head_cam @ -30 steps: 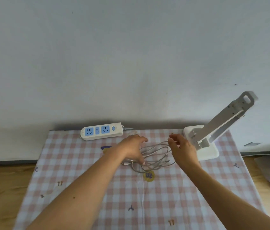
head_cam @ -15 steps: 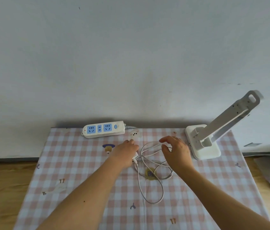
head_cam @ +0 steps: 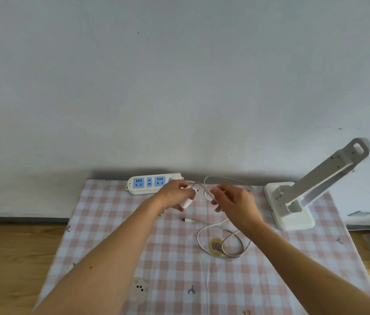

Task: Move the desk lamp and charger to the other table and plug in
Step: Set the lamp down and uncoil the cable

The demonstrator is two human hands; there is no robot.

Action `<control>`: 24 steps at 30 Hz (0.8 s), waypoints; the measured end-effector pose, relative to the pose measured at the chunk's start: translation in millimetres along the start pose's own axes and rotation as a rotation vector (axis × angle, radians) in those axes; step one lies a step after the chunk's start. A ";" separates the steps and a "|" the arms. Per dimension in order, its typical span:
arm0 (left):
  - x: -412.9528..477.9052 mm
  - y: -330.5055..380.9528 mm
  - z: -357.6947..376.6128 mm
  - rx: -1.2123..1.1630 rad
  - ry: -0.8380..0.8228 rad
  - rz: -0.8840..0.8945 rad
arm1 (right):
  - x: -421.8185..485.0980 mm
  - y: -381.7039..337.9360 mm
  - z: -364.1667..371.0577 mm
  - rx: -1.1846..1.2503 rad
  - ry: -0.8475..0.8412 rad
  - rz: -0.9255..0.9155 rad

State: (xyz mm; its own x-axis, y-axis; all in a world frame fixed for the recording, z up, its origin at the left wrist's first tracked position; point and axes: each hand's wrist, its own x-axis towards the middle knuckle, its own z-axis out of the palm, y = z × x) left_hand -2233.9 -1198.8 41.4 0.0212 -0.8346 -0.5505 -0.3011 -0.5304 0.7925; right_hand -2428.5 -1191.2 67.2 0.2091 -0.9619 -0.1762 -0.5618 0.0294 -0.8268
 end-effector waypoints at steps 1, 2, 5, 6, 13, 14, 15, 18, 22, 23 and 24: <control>-2.0 1.9 -3.7 -0.090 -0.015 -0.029 | 1.1 -5.8 -2.4 0.041 -0.010 -0.002; -3.5 3.1 -7.3 -0.164 -0.021 -0.056 | 1.9 -11.4 -5.1 0.071 -0.016 -0.008; -9.0 5.8 -18.9 -0.299 -0.026 -0.113 | 6.8 -24.7 -11.4 0.056 -0.022 -0.029; -9.7 6.9 -24.0 -0.342 -0.028 -0.112 | 9.4 -29.0 -12.7 0.033 -0.018 -0.036; -3.9 17.6 -74.3 -0.478 0.258 -0.019 | 29.3 -39.9 -18.7 -0.167 0.031 -0.001; -2.7 16.9 -84.1 -0.493 0.321 -0.009 | 31.3 -39.7 -18.4 -0.194 0.036 0.012; -1.8 15.1 -93.5 -0.522 0.372 -0.002 | 32.5 -38.6 -18.2 -0.216 0.041 0.028; -1.1 6.0 -117.4 -0.705 0.423 -0.027 | 35.8 -32.9 -17.1 -0.229 0.048 0.086; -1.0 -4.6 -125.0 -0.745 0.389 -0.077 | 41.4 -34.4 -3.8 -0.205 -0.005 0.080; -0.4 -5.0 -122.8 -0.735 0.393 -0.086 | 42.6 -36.9 0.3 -0.202 -0.016 0.072; 0.6 -4.8 -121.0 -0.715 0.402 -0.097 | 43.7 -40.0 5.1 -0.197 -0.022 0.066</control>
State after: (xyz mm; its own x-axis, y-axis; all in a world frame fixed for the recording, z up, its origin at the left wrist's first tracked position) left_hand -2117.1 -1214.8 69.0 0.3963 -0.6976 -0.5969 0.3963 -0.4564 0.7966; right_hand -2392.7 -1233.0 89.9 0.1826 -0.9535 -0.2399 -0.7198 0.0366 -0.6932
